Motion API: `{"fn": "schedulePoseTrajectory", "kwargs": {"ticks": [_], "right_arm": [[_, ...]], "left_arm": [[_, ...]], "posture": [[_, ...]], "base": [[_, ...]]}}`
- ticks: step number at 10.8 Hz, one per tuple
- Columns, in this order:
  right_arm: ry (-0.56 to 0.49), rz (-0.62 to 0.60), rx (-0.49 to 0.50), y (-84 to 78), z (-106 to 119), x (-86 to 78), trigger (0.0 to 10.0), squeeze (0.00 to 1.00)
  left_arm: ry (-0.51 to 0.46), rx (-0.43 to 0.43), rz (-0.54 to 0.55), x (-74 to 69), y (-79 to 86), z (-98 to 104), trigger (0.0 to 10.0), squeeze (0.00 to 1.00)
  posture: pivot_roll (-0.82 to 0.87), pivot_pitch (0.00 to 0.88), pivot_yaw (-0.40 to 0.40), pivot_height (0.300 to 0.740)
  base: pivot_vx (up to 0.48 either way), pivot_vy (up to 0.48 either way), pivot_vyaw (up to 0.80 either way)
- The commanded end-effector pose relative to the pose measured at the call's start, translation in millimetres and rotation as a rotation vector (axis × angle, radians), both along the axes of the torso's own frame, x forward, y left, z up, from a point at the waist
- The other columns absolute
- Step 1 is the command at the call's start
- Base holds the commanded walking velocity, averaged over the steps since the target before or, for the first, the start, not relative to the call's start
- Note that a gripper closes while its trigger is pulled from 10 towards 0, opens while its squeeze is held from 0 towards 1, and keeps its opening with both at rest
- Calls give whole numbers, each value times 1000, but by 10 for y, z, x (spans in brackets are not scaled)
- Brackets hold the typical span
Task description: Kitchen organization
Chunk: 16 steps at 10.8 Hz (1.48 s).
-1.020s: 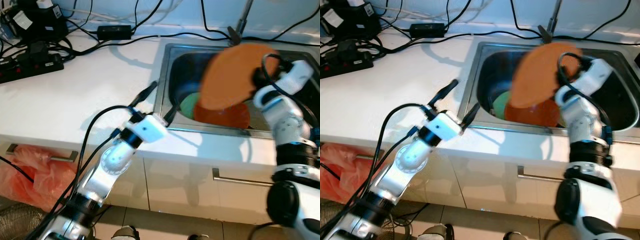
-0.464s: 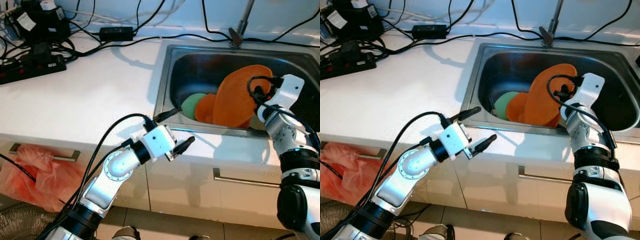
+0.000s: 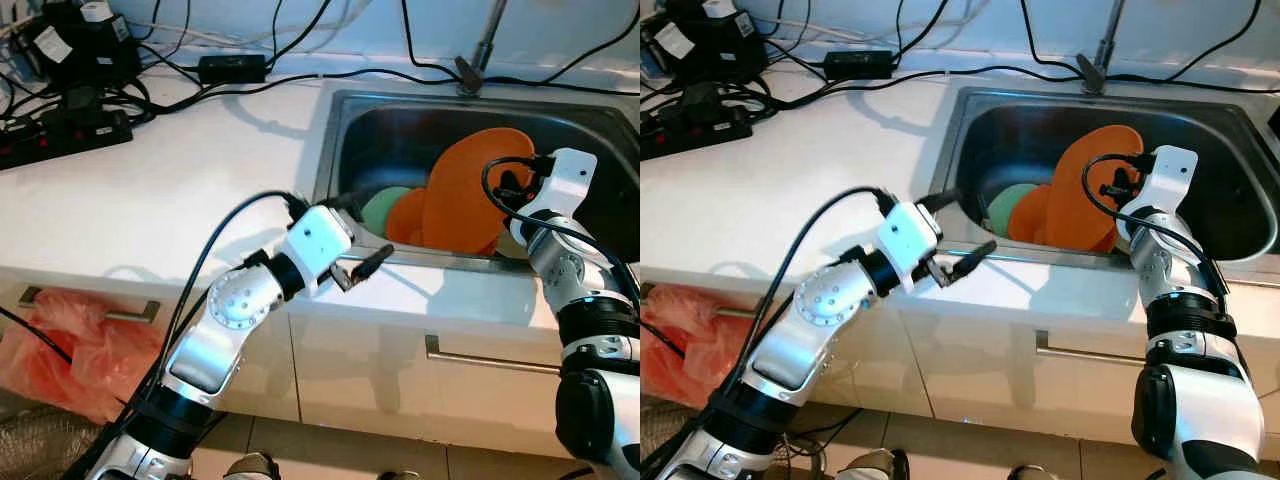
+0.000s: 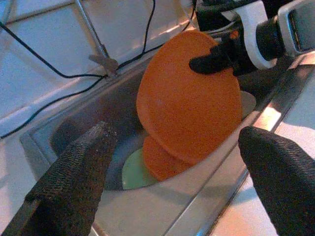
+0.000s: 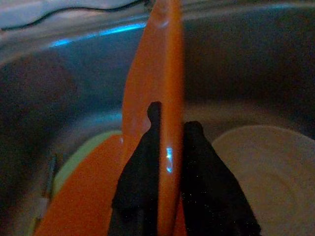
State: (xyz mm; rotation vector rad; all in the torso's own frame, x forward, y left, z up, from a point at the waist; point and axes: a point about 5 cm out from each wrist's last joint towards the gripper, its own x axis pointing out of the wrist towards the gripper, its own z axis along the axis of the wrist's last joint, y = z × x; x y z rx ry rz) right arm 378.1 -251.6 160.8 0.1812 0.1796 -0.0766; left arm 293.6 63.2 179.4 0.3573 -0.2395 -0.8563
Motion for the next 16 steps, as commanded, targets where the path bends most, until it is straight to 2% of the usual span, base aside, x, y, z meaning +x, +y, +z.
{"fn": "schedulePoseTrajectory", "kwargs": {"ticks": [1,3,6,8,10,12,16], "right_arm": [[76,19,-2,15,-164,-45,10000,1000],[77,27,-3,32,-177,-45,10000,1000],[80,24,-5,27,-166,-40,10000,1000],[45,-71,-76,-118,-90,-47,10000,1000],[-44,-165,-143,-259,107,-39,10000,1000],[-89,-184,-183,-310,203,-40,10000,1000],[-123,-221,-190,-433,291,-69,10000,1000]], "left_arm": [[-4,-10,-14,-2,-16,70,10000,1000],[10,-4,-16,-16,-17,64,10000,1000],[8,-25,21,34,33,114,10000,1000],[8,-15,28,43,40,107,10000,1000],[7,-10,37,54,41,100,10000,1000],[4,-8,42,62,36,94,10000,1000],[-8,0,97,107,63,99,10000,1000]], "posture": [[96,90,32,740],[96,91,35,740],[97,91,36,740],[96,87,37,740],[94,85,37,740],[88,79,32,740],[92,75,31,740]], "base": [[0,0,0],[0,0,0],[0,0,0],[0,0,0],[0,0,0],[0,0,0],[0,0,0]]}}
